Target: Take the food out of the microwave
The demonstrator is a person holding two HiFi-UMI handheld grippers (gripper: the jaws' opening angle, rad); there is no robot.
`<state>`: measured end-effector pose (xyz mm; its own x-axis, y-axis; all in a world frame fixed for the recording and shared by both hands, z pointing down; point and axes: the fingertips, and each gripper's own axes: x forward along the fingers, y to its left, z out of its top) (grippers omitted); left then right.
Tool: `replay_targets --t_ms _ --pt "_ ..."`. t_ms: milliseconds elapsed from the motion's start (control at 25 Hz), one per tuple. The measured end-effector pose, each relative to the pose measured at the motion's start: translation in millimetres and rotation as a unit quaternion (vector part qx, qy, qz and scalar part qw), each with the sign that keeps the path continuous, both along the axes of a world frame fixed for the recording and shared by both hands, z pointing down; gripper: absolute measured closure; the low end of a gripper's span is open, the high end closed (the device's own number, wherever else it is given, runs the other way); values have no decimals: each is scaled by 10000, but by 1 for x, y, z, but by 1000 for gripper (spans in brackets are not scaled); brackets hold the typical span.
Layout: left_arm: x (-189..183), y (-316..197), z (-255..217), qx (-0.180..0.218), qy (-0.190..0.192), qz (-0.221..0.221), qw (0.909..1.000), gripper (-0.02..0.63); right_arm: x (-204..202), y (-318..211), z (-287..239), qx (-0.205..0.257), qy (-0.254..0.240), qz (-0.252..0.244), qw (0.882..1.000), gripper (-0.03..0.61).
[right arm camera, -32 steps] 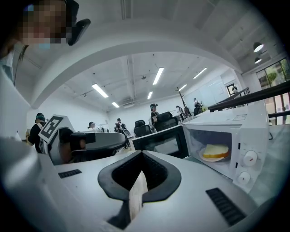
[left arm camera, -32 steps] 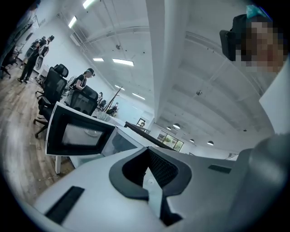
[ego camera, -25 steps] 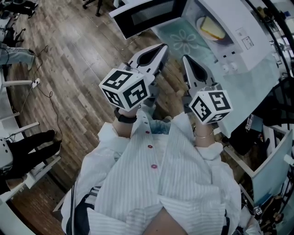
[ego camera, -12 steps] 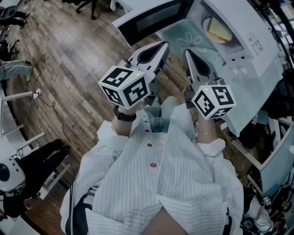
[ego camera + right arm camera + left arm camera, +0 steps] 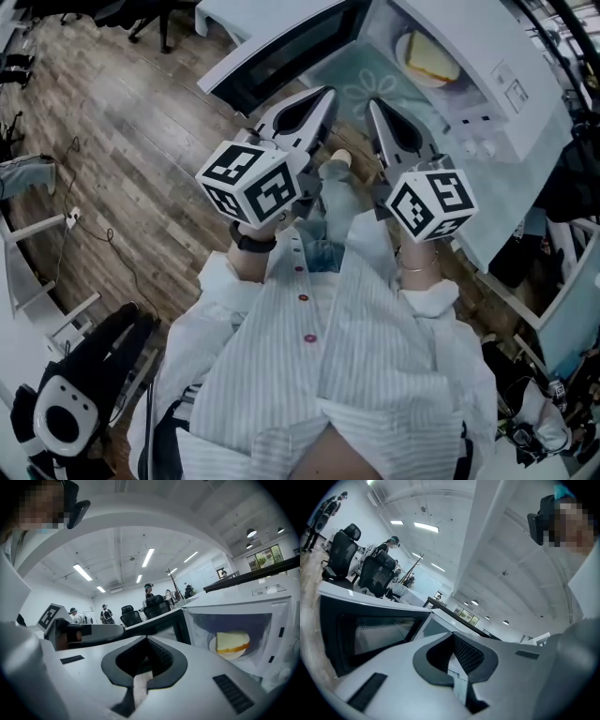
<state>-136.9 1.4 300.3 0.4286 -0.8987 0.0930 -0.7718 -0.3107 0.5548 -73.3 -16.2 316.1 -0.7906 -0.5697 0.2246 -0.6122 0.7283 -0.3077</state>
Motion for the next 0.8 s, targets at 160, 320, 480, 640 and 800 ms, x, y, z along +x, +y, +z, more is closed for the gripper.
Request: replay_targets --t_ms 160,320,480,640,800 --pt "8 -42 5 -21 5 165 9999 606 7 -38 7 -70 -11 167 9998 546" --pt "18 -76 -4 -3 3 323 9995 606 18 -69 0 -66 -42 343 9994 546" --pt "29 -108 -12 23 18 486 9988 606 30 -98 -12 3 -86 534 9985 546" --pt "52 -140 -18 55 19 728 9973 606 55 -125 -21 51 -125 778 9969 546" --pt "79 -164 -23 97 11 915 9958 606 83 -145 -22 31 -156 958 9953 546"
